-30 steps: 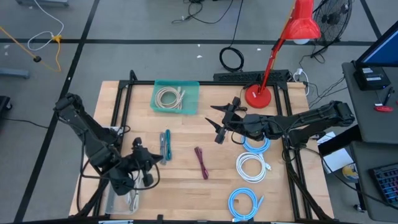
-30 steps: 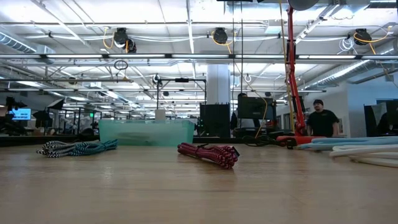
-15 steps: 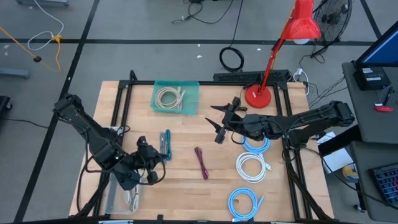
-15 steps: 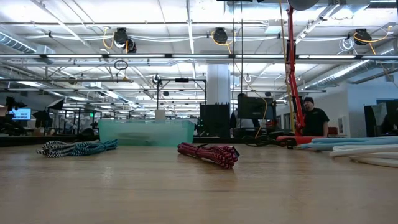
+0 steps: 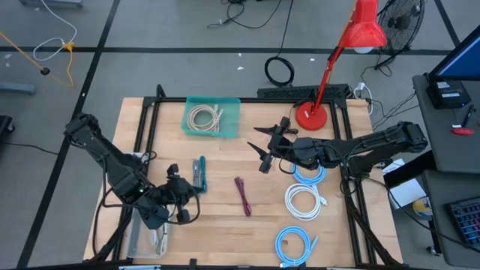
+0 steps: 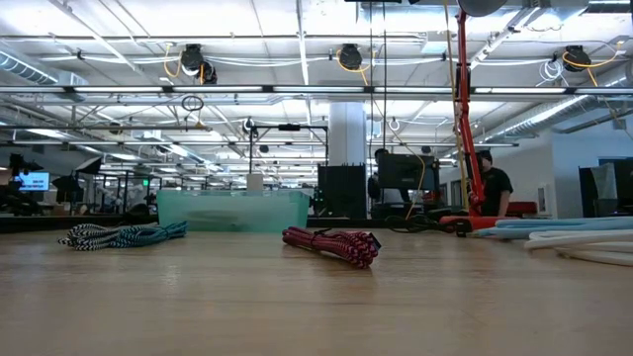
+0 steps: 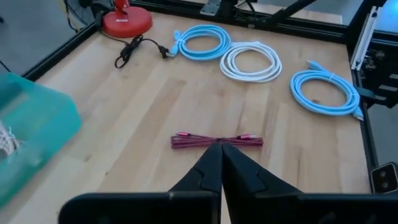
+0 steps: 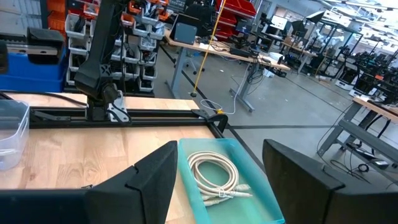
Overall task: Pick & Place USB Port
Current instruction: Put the top blue HDMI cable into the green bin
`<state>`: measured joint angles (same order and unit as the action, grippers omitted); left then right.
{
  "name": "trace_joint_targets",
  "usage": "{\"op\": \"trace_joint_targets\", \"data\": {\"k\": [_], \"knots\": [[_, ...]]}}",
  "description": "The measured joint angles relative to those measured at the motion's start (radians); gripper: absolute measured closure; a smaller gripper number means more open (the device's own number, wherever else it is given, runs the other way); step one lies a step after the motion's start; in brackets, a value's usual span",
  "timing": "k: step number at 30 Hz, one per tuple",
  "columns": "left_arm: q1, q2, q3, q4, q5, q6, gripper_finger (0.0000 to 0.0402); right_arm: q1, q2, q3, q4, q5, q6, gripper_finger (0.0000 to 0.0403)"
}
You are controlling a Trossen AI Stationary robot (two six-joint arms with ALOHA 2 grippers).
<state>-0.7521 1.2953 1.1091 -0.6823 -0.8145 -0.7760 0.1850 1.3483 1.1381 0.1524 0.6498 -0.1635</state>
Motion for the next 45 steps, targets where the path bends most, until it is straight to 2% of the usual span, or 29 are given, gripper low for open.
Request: {"op": "trace_joint_targets", "data": {"k": [5,9,13,17,22,28,33,36,40,45], "knots": [[0.0,0.0,0.0,0.006,-0.042,0.015,0.0389,0.0,0.0,0.0,-0.002,0.0,-0.001,0.0177],[0.0,0.0,0.0,0.006,-0.036,0.035,0.0398,0.0,0.0,0.0,-0.001,0.0,-0.002,0.0177],[0.005,0.0,0.0,0.006,-0.007,0.041,0.0386,0.0,0.0,0.0,-0.001,0.0,-0.002,0.0177],[0.03,0.0,0.0,0.006,0.036,0.037,0.0379,0.0,0.0,0.0,-0.001,0.0,-0.002,0.0177],[0.076,0.0,0.0,0.054,0.04,0.042,0.0392,0.0,0.0,0.0,-0.001,0.0,-0.002,0.0177],[0.145,0.0,0.0,0.111,0.051,0.152,0.0397,0.0,0.0,0.0,-0.001,0.0,-0.005,0.0177],[0.201,0.0,0.0,0.124,0.103,0.37,0.0357,0.0,0.0,0.0,-0.007,0.0,-0.006,0.0177],[0.233,-0.029,0.001,0.018,0.075,0.446,0.0321,0.0,0.0,0.0,-0.014,-0.001,-0.006,0.0177],[0.302,-0.096,0.013,-0.171,-0.031,0.365,0.028,0.0,0.0,0.0,-0.059,-0.006,0.025,0.0177],[0.351,-0.173,0.005,-0.304,-0.025,0.265,0.0258,0.02,0.0,0.0,-0.086,-0.09,0.05,0.0177]]}}
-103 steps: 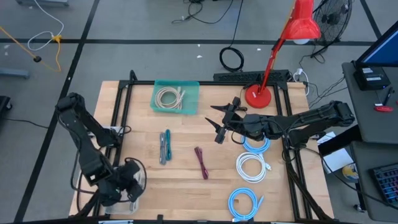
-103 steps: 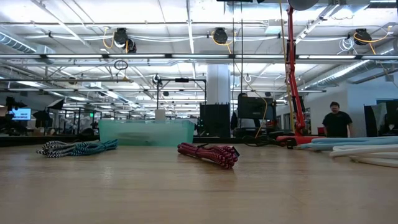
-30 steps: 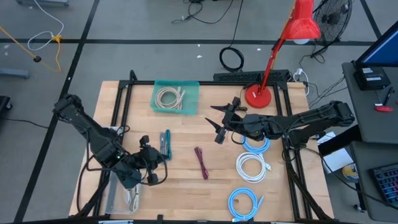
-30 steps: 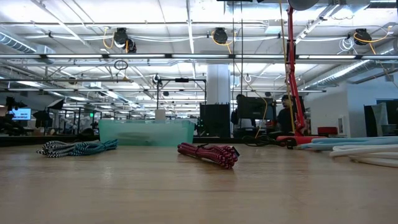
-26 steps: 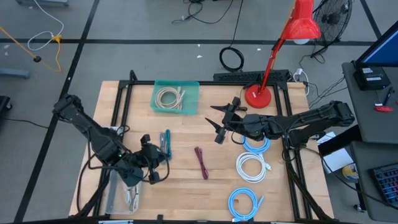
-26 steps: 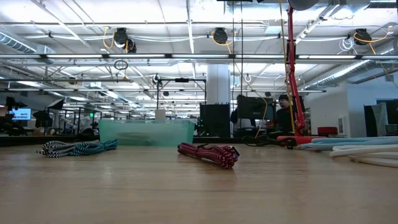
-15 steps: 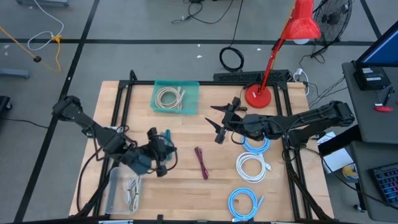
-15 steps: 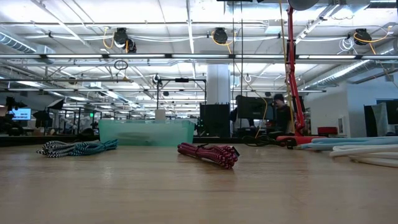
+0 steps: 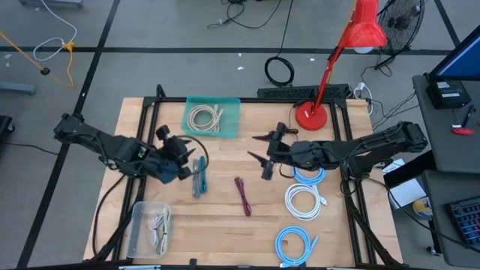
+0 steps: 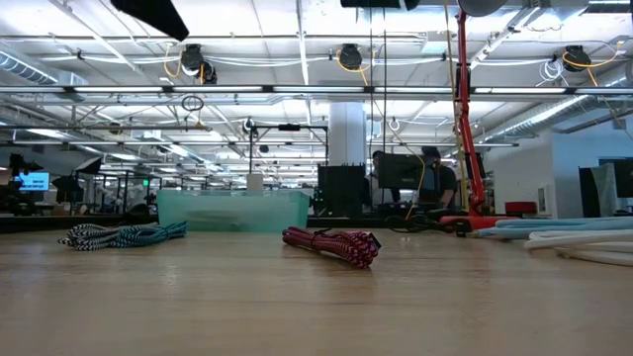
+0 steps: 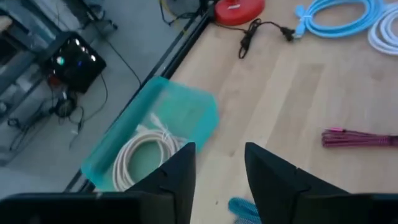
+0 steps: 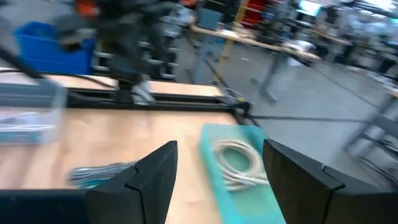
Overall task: Pick & Place USB Port
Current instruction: Put the top blue HDMI cable into the green bin
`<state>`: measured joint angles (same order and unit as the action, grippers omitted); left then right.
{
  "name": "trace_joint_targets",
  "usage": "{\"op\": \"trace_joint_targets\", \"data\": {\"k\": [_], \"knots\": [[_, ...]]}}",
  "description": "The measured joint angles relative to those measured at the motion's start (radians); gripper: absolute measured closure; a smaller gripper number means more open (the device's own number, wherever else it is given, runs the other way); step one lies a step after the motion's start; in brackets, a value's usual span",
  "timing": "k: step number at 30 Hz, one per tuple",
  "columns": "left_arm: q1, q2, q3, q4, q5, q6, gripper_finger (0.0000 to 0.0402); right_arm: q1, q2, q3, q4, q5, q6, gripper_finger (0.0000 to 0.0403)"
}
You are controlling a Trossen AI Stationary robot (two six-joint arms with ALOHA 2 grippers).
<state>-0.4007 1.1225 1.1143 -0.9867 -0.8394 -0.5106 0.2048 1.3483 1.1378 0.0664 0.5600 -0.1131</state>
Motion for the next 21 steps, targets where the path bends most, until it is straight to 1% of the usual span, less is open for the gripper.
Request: {"op": "trace_joint_targets", "data": {"k": [2,6,13,21], "knots": [[0.009,-0.019,-0.007,0.001,0.007,-0.013,0.0257,0.017,0.0,0.0,0.002,-0.042,0.0,0.0177],[0.013,-0.025,-0.011,0.001,0.05,0.031,0.0257,0.061,0.0,0.0,0.002,-0.096,-0.001,0.0177],[0.013,-0.015,-0.011,0.002,0.057,0.064,0.0256,0.131,0.0,0.0,0.012,-0.093,-0.004,0.0177],[0.013,-0.016,-0.011,0.003,0.054,0.086,0.0256,0.165,0.0,0.0,0.011,-0.091,-0.004,0.0177]]}}
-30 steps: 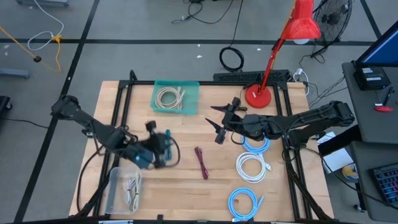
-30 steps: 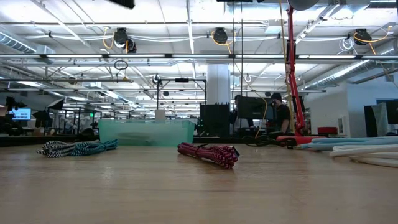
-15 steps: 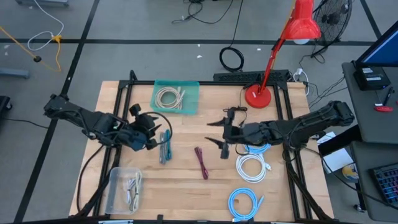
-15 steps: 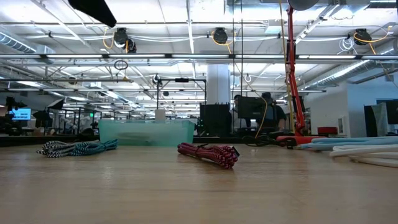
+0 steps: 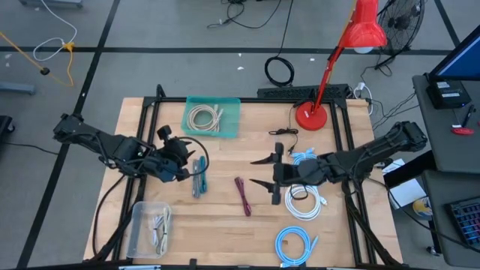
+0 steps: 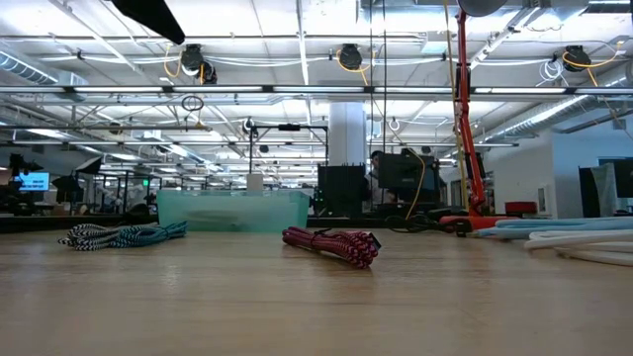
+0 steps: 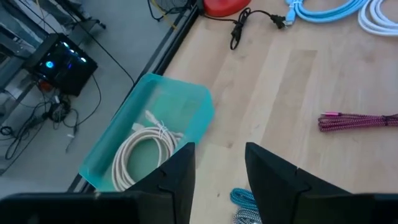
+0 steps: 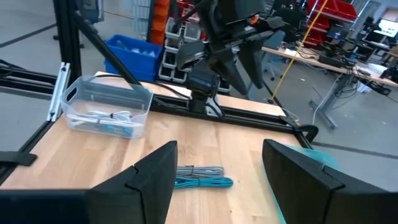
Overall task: Pick & Place USB Port
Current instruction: Put the top blue HDMI cable into the green bin
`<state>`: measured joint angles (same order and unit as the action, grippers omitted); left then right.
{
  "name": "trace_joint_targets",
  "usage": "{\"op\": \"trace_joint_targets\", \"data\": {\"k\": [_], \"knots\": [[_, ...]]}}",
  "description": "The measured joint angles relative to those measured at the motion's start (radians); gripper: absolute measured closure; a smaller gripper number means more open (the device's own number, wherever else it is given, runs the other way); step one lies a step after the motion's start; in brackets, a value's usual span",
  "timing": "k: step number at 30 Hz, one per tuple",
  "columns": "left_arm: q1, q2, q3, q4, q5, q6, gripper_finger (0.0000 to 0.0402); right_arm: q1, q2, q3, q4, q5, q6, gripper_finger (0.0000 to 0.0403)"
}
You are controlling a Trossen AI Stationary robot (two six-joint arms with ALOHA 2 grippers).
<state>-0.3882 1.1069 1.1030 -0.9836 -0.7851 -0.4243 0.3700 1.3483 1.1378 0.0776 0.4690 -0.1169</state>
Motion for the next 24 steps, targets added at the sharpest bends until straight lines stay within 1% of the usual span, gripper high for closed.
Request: {"op": "trace_joint_targets", "data": {"k": [4,6,9,13,18,20,24], "knots": [[0.0,0.0,0.0,0.0,0.001,-0.001,0.0256,0.011,0.0,0.0,0.0,0.0,0.0,0.0177],[0.001,0.0,0.0,0.0,0.025,-0.003,0.0256,0.015,0.0,0.0,-0.004,0.0,0.0,0.0177],[0.001,0.0,0.0,-0.01,0.102,-0.033,0.0256,0.021,0.0,0.0,-0.004,0.001,0.0,0.0177],[0.001,0.0,0.0,-0.04,0.235,-0.084,0.0256,0.025,0.0,0.0,-0.004,0.001,0.0,0.0177],[-0.015,0.0,0.0,-0.114,0.432,-0.241,0.0256,0.025,0.0,0.0,-0.004,0.001,0.0,0.0177],[-0.04,0.004,-0.004,-0.126,0.472,-0.311,0.0256,0.025,0.0,0.0,-0.003,0.001,0.001,0.0177],[-0.114,0.007,-0.018,-0.123,0.488,-0.395,0.0256,0.025,0.0,0.0,-0.003,0.001,0.001,0.0177]]}}
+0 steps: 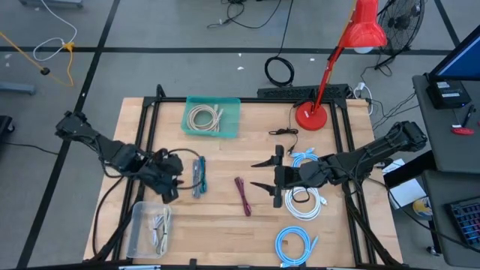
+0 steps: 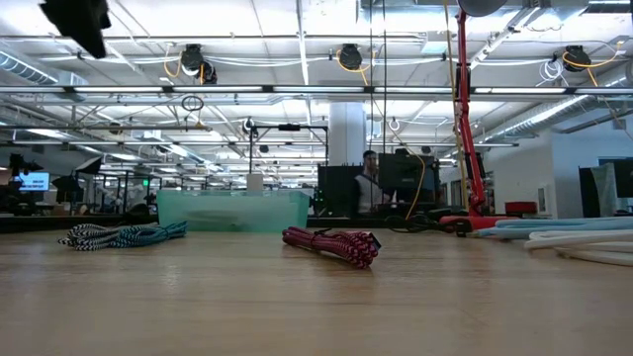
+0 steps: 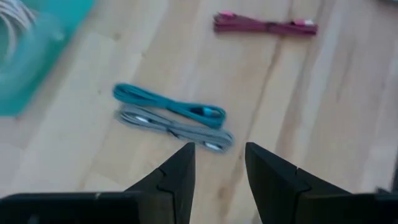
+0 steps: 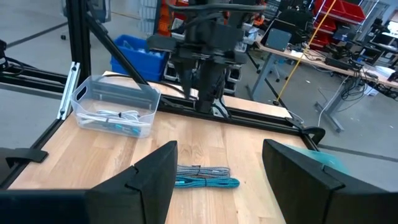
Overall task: Pick & Place USB Port
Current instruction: Put the top blue HDMI cable into the green bin
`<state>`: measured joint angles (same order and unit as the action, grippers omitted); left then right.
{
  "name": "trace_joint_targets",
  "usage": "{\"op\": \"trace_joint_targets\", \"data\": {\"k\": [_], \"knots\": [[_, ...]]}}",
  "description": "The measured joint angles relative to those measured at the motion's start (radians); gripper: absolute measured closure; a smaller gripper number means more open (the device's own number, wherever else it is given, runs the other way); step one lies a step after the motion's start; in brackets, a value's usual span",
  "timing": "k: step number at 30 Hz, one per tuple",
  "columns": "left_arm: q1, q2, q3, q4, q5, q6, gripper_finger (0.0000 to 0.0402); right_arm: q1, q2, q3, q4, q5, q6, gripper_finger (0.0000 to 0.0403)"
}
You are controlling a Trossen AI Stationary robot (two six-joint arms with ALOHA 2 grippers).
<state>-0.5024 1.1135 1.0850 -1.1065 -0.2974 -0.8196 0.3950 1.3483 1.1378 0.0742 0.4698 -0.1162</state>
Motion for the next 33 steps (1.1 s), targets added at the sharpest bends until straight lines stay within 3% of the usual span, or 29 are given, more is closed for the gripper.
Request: {"op": "trace_joint_targets", "data": {"k": [10,15,21,26,30,33], "knots": [[-0.09,0.0,-0.054,0.01,-0.051,-0.095,0.0256,0.0,0.0,0.0,0.004,0.0,0.0,0.0177],[-0.082,-0.004,-0.166,0.001,-0.198,-0.083,0.0256,0.0,0.0,0.0,0.004,0.0,0.0,0.0177],[0.078,-0.1,-0.361,-0.016,-0.282,-0.104,0.0257,0.0,0.0,0.0,0.003,0.0,0.001,0.0177],[0.252,-0.308,-0.39,0.055,-0.357,0.021,0.0256,0.0,0.0,0.0,0.004,0.0,0.001,0.0177],[0.371,-0.51,-0.386,0.307,-0.373,0.195,0.0256,0.0,0.0,0.0,0.004,0.0,0.001,0.0177],[0.433,-0.597,-0.395,0.586,-0.268,0.329,0.0257,0.0,0.0,0.0,0.006,0.0,0.001,0.0177]]}}
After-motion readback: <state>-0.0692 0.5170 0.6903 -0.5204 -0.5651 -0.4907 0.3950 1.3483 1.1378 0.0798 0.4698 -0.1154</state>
